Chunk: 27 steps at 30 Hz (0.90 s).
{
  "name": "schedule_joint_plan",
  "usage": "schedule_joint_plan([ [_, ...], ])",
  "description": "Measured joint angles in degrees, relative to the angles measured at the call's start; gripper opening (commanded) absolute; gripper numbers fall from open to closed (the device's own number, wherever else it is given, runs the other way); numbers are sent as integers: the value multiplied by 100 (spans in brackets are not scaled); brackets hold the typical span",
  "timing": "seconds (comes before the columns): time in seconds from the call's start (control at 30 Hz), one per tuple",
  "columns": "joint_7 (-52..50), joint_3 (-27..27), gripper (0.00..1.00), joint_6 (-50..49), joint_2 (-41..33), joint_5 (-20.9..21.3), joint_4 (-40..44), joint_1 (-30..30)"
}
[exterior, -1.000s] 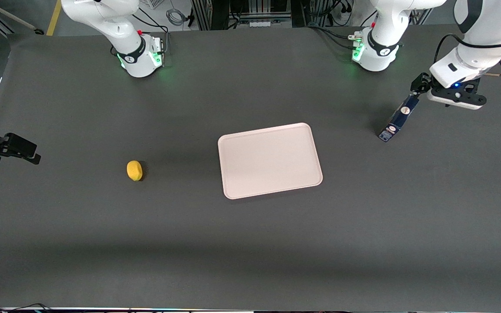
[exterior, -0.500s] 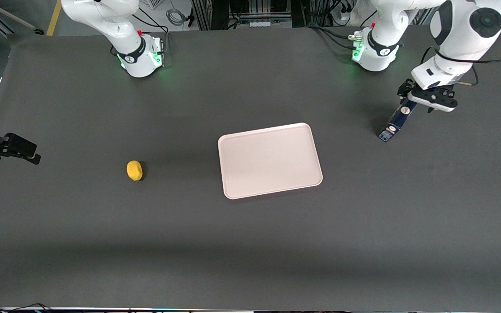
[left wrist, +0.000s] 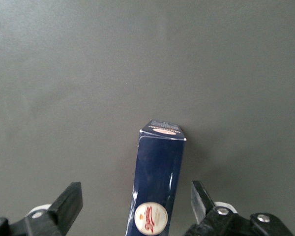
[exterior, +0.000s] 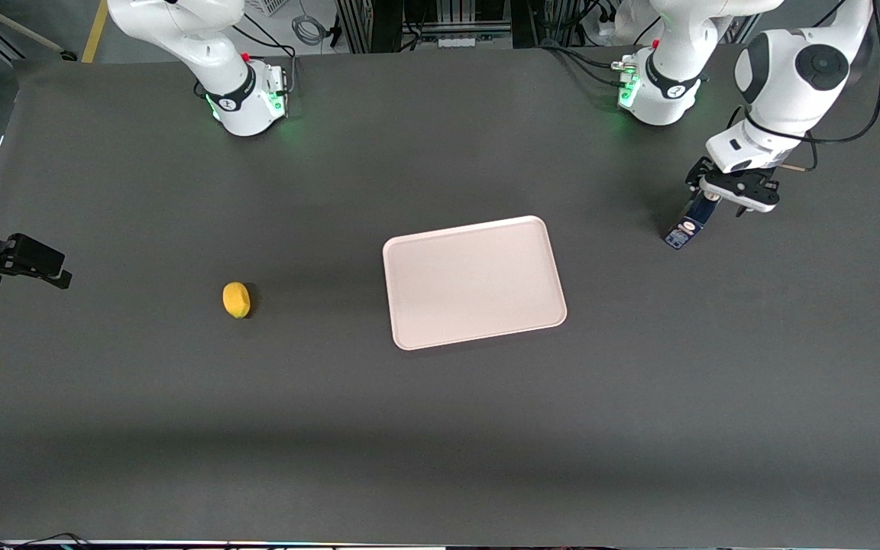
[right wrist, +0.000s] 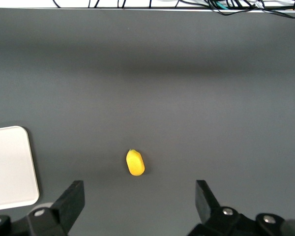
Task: Place cookie box on tray
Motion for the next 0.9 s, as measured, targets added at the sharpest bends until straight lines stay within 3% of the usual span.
schedule_joint_plan([
  [0.9, 439, 252, 96, 377, 934, -1, -2, 0],
])
